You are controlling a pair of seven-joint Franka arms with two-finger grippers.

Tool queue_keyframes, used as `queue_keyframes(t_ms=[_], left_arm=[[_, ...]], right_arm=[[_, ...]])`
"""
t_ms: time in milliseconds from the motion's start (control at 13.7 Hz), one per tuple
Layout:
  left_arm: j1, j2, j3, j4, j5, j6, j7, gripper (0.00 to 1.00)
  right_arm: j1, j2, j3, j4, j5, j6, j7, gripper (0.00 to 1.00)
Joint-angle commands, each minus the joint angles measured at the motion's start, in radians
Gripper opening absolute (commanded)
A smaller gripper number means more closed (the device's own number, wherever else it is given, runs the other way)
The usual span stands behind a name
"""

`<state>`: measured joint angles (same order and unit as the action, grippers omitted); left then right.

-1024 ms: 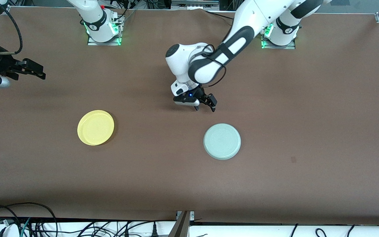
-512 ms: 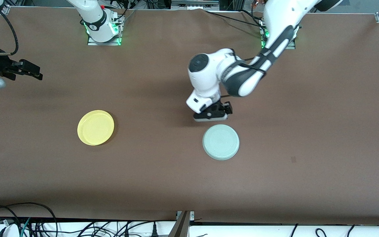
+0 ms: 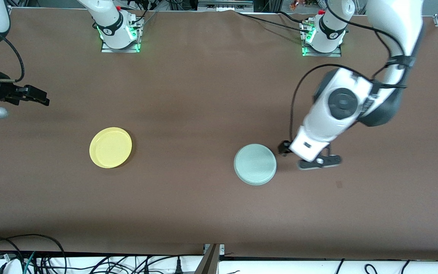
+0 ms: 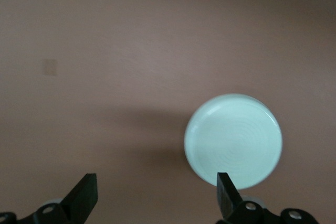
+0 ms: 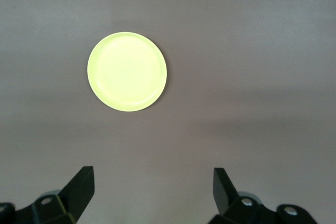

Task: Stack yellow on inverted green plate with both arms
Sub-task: 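Retract the left gripper while the right gripper reaches the yellow plate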

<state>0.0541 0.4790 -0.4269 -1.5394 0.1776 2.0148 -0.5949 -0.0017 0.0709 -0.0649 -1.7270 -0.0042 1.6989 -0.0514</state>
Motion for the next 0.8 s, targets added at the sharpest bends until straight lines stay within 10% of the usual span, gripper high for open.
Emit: queue_keyframes(t_ms=[0,732], left_arm=[[0.038,-0.078,0.087,-0.033,-0.116,-0.034,0.128,1.0],[0.058,-0.267,0.326,-0.025,-0.147,-0.313,0.492,1.0]], right_arm=[[-0.011,0.096,0.005,0.017,-0.011,0.073,-0.004,1.0],[-0.009,0.493,0.013,-0.058,0.009,0.516,-0.005,1.0]])
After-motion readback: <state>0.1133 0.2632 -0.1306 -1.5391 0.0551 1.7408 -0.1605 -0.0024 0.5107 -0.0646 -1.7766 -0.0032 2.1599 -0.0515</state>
